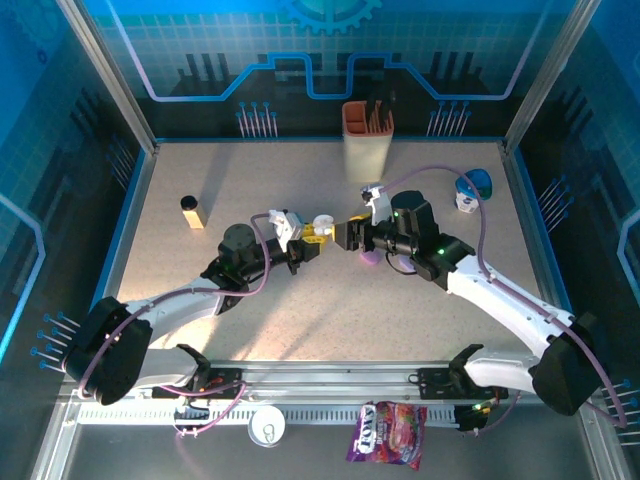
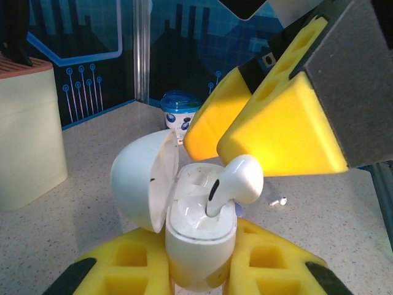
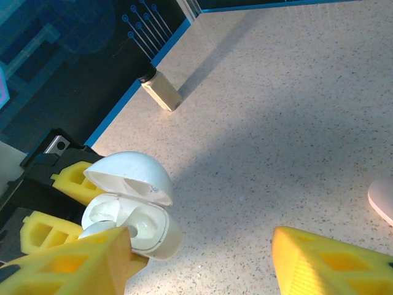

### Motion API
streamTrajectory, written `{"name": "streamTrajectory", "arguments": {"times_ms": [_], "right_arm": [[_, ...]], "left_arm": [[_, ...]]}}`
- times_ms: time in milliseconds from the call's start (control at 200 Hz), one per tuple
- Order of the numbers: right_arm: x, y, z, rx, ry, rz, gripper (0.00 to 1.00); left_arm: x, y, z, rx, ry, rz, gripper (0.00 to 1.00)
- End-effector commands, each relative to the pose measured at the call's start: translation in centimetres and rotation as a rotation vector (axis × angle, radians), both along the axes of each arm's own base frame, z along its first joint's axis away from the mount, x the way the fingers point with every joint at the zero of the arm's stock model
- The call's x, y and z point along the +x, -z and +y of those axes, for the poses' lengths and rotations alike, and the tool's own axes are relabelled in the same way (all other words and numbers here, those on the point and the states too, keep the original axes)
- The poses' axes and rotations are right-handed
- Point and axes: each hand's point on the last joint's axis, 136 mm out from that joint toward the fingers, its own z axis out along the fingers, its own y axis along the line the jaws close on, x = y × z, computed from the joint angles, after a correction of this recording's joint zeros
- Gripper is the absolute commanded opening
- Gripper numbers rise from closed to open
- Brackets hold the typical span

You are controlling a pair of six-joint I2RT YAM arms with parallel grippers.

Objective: Insert wireless bluetooth earbuds into charging case

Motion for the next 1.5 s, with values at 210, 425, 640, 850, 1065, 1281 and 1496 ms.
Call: {"name": "streamTrajectory", "arguments": {"times_ms": [210, 425, 640, 850, 1065, 1281, 1496], "right_arm": [[-1.3, -0.2, 0.8, -0.002, -0.069, -0.017, 0.64], [-1.4, -0.6, 1.6, -0.003, -0.091, -0.023, 0.65], [-1.4, -0.5, 2.6, -0.008, -0.118, -0.021, 0.69], [-1.4, -0.8, 2.4, -0.003, -0.107, -0.028, 0.73], [-1.3, -1.2, 0.6, -0.005, -0.049, -0.042, 0.79], [0.3, 2.1, -8.2, -0.042, 0.294, 0.091, 0.77], [-2.5, 10.4, -20.9, -0.255, 0.846, 0.479, 0.75]], "left_arm": [[0.2, -1.5, 0.2, -0.040, -0.009, -0.016, 0.00], [0.0, -1.3, 0.0, -0.034, 0.006, -0.008, 0.00], [0.0, -1.2, -0.1, -0.032, 0.010, 0.005, 0.00], [0.0, -0.9, -0.1, -0.031, 0.014, 0.005, 0.00], [0.0, -0.8, 0.0, -0.044, 0.010, -0.001, 0.00], [-0.2, -0.4, 0.1, -0.036, 0.016, -0.039, 0.00], [-0.2, -0.4, -0.5, -0.033, 0.054, -0.043, 0.00]]}}
